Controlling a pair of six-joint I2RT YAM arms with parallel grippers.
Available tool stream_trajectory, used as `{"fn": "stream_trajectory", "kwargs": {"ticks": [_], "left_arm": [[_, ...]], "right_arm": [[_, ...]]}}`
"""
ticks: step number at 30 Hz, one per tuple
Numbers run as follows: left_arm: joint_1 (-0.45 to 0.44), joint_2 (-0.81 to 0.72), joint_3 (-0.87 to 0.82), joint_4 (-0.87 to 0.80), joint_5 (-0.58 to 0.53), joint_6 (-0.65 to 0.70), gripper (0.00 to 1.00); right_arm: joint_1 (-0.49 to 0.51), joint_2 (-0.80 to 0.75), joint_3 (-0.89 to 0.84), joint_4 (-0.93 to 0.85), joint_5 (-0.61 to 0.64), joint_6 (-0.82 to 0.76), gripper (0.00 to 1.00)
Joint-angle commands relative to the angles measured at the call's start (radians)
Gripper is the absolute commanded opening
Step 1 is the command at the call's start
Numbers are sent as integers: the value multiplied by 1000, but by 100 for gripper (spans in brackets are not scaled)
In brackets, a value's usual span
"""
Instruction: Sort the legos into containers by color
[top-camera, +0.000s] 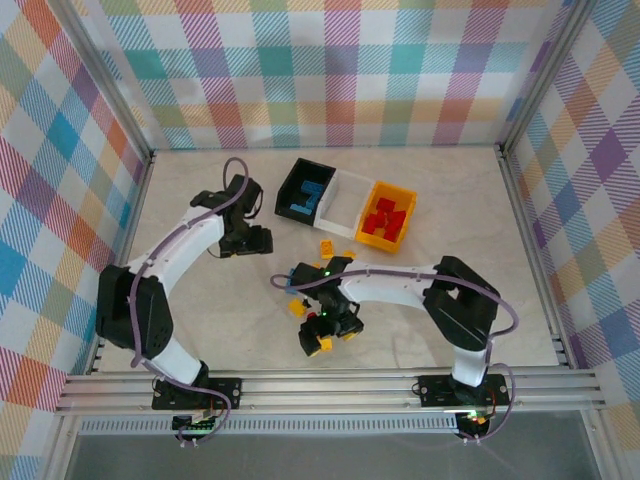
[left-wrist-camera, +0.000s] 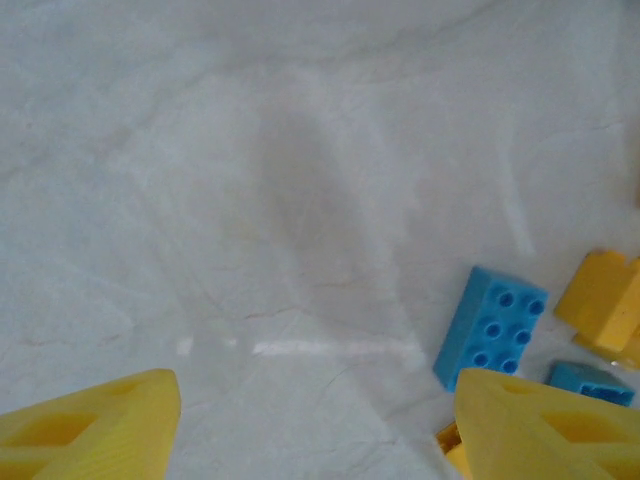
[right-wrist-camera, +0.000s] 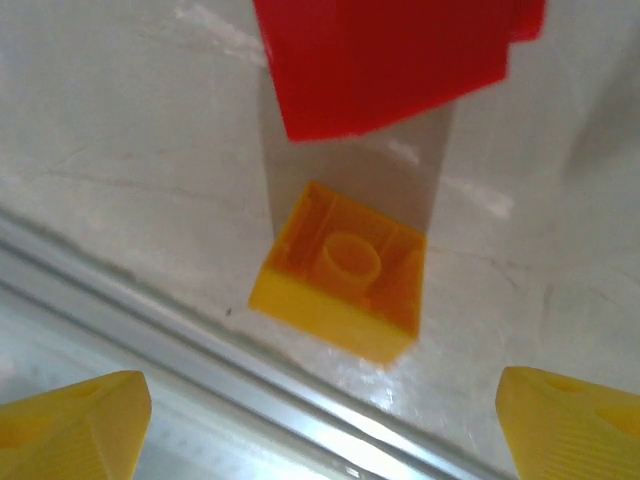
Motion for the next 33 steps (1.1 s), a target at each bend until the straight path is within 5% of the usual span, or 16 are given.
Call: {"fn": "stream_trajectory", "kwargs": {"ticks": [1,12,26,33], "left_arm": [[6,-73,-37,-10,-10,-13,73],[22,-155,-132,-20,-12,6,74],[29,-137,-148,11,-4,8,74],[28,-152,-158,9,22,-8,75]], "right_arm": [[20,50,21,36,36,57,90],[25,131,87,20,164,98,75],[10,12,76,-79,221,93,30],[-169,-130,123,-172,228,11,29]]}}
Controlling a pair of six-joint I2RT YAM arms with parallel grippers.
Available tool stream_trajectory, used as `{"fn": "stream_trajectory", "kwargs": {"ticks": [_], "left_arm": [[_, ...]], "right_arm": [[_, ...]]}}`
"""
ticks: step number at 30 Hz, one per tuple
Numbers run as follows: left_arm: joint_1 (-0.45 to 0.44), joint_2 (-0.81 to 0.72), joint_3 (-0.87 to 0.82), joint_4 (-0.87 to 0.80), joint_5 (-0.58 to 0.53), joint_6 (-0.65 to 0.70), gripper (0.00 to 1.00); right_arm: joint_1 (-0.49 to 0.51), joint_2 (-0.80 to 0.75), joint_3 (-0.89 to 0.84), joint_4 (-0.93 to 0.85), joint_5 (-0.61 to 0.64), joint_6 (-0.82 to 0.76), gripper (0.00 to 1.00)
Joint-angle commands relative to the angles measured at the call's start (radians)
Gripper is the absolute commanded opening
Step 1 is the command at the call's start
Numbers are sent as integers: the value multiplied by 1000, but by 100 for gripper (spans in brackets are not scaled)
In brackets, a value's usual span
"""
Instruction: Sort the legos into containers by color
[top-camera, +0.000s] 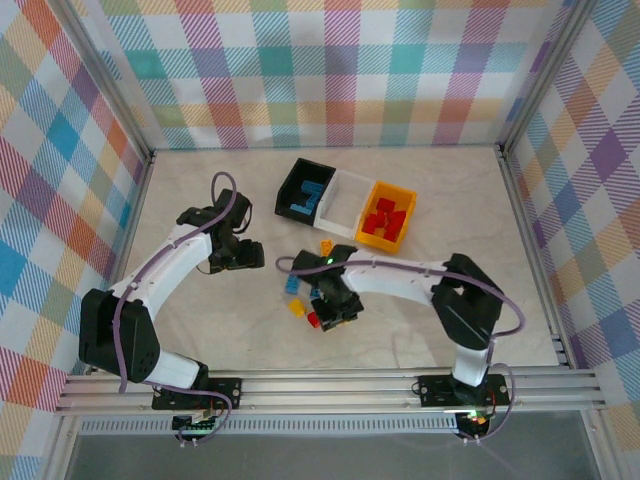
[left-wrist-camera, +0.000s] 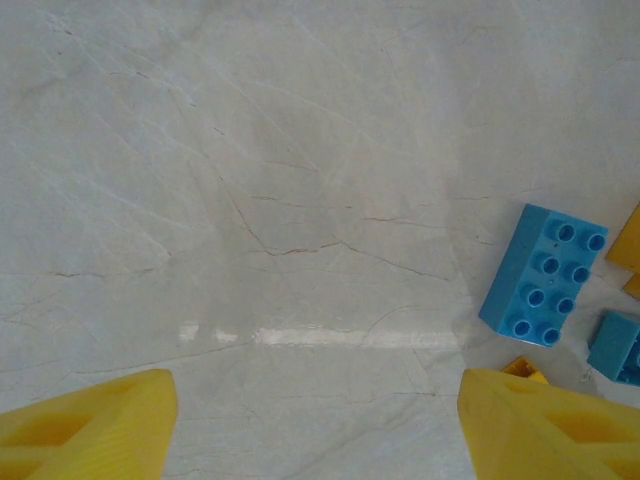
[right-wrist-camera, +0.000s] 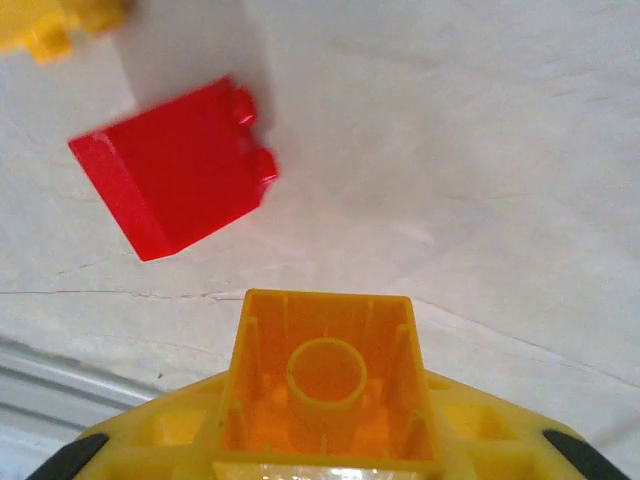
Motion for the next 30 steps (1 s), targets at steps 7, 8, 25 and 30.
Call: {"fn": "stream_trajectory", "kwargs": {"ticks": [7,8,25,30], "left_arm": [[-93,-45,-82,31,75,-87,75],[-114,-42,-88,36,76,-103,75],[-197,176,0,95,122,-155,78],[-199,238,22,121,133,-141,78]], "right_arm": [[-404,66,387,-103,-67,-190,30],[-428,106,442,-107,-79,-203,30],[-572,675,1156,-216,-139,-254,50],[-572,638,1142,-225,-151,-252,63]]}}
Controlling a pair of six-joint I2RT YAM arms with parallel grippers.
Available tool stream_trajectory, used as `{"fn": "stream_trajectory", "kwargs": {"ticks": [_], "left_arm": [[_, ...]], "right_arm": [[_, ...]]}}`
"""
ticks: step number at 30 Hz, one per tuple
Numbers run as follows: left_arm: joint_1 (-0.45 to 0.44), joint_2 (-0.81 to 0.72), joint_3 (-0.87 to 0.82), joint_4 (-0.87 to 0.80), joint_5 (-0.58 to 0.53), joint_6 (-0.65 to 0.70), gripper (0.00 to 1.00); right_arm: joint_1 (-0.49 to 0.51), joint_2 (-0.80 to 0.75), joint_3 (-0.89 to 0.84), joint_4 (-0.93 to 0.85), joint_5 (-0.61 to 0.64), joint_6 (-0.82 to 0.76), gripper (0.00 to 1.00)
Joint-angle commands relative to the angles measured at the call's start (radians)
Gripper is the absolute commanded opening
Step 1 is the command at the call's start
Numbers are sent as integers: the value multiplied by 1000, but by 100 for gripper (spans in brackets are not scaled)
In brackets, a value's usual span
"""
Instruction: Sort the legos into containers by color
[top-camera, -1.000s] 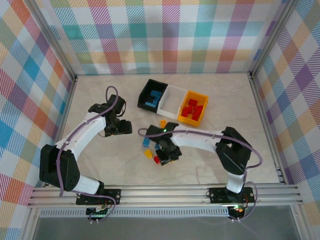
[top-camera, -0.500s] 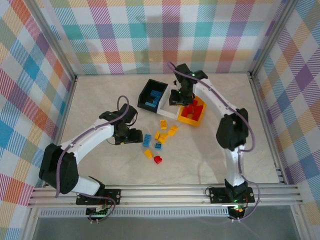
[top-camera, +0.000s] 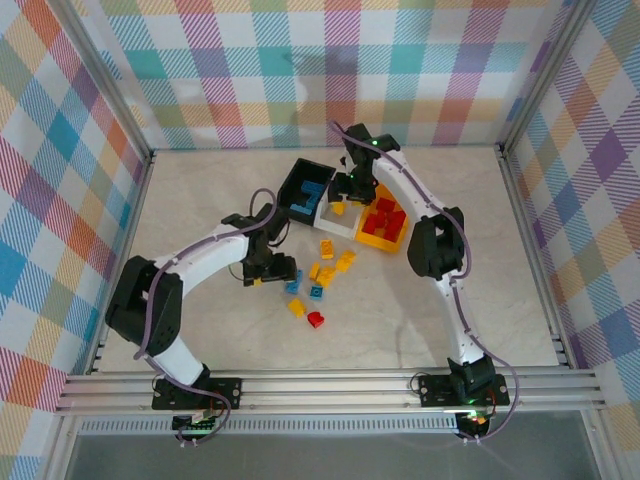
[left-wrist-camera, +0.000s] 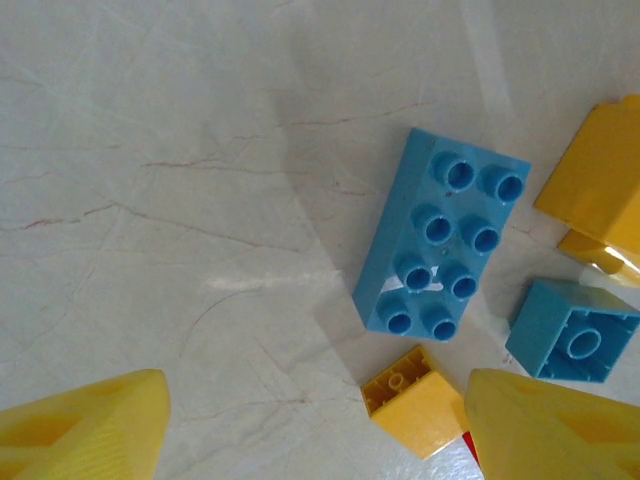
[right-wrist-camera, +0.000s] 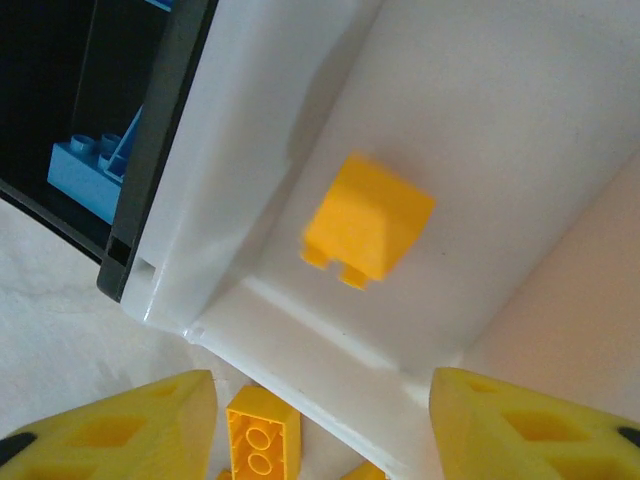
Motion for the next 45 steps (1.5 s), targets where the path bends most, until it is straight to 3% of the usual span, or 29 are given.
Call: {"fn": "stream_trajectory", "kwargs": {"ticks": [1,6,16,20,23,28,30,38,45], "left_arm": [[-8,43,35,19,24,17,78],[-25,124,89,40,45,38,78],[-42,288,191,12,4,81,73],[-42,318,197,11,-12,99,64],[-41,334,199,7,-22,105,49],[-39,315,207,-12,-35,106,24],[-32,298,221,-31,-41,108,19],[63,274,413,-117,-36,124,19],[150,449,819,-166,-1,93,19]], "right_arm": [[-6,-44,0,-45,-24,-6,64],[-3,-208,-172,-9,-30,10,65],[24,-600,-706,109,-56,56,65],[49,-702,-848,135,-65,76,65],[80,-755,-938,167,-81,93,65],[157,-791,-1043,210,-93,116,66],[182,-798,-1070,228,-101,131,67],[214,-833,-1126,285,-127,165,68],[225,-890,-1166,325,-140,167,69]]}}
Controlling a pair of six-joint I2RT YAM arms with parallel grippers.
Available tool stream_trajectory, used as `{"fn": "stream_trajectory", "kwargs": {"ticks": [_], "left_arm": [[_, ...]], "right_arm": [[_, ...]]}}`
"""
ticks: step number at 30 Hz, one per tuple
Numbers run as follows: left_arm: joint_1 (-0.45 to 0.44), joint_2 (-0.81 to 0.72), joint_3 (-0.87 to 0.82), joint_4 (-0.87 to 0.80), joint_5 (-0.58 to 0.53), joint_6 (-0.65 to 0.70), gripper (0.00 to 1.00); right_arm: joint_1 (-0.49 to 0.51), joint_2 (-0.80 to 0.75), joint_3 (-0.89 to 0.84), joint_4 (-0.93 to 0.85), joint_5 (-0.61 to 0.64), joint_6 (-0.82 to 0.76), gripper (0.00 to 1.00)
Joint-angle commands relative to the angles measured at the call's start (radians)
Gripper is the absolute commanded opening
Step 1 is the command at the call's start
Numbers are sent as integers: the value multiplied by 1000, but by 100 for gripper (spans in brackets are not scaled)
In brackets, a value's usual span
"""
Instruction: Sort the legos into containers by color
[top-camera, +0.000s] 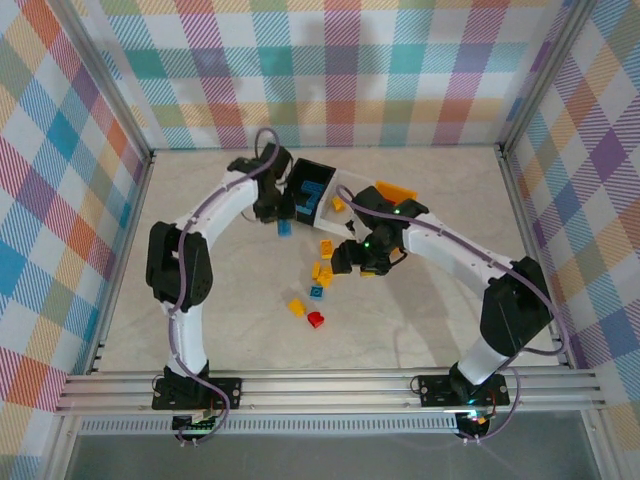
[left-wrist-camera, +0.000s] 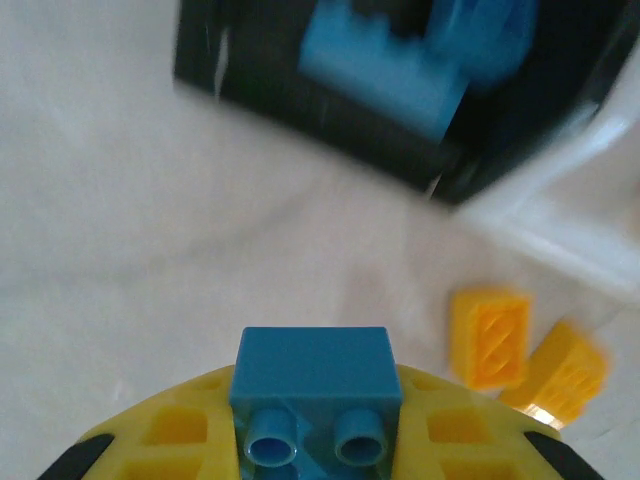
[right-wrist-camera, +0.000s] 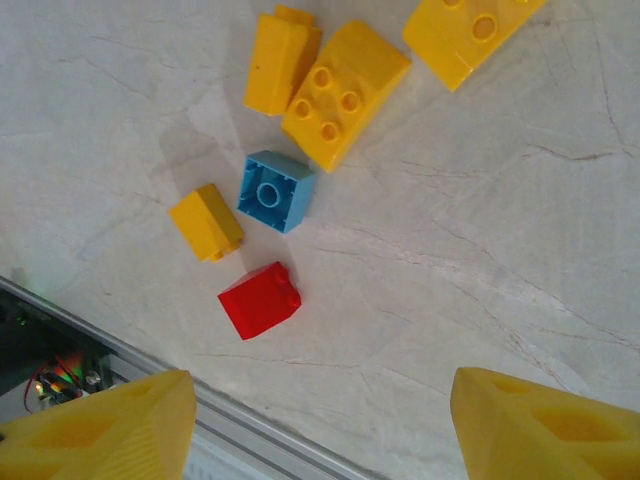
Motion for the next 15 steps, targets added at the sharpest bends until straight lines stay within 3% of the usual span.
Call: {"fn": "stream_trajectory", "kwargs": {"ticks": [1,9,13,15], "left_arm": [[24,115,183,-53,26,-21,19],[30,409,615,-92,24,-43,20],[30,471,669,-55,37,-47,22],[31,487,669,-43,39,-47,31]], "right_arm": [[10,-46,-35,36,-27,15,69],[11,-36,-31,46,-22,-6,70],[10,-7,-8,38,-20,-22,70],[10,10,0,34,-23,-26,71]]}}
